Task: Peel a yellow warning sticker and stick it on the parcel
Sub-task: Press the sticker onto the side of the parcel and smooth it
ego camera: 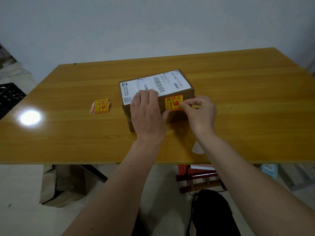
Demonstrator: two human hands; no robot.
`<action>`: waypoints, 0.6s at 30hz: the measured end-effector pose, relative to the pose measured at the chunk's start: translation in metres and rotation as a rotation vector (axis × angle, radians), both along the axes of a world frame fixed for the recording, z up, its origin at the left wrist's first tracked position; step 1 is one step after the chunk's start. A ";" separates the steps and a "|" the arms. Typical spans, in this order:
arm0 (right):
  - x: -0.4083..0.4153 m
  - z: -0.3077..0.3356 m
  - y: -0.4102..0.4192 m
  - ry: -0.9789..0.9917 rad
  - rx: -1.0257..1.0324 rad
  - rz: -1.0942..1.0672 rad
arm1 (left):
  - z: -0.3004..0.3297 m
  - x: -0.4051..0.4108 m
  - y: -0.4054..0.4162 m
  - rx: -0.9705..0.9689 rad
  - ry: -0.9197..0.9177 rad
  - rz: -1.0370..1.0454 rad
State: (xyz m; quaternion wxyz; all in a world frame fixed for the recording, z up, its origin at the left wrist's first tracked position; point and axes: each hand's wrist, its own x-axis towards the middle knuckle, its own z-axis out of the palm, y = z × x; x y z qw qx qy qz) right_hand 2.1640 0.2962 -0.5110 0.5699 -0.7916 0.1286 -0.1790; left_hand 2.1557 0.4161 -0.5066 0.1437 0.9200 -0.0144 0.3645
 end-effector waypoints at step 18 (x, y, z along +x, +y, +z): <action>0.021 0.011 -0.030 0.002 -0.294 0.292 | -0.011 0.007 0.010 0.070 -0.075 -0.053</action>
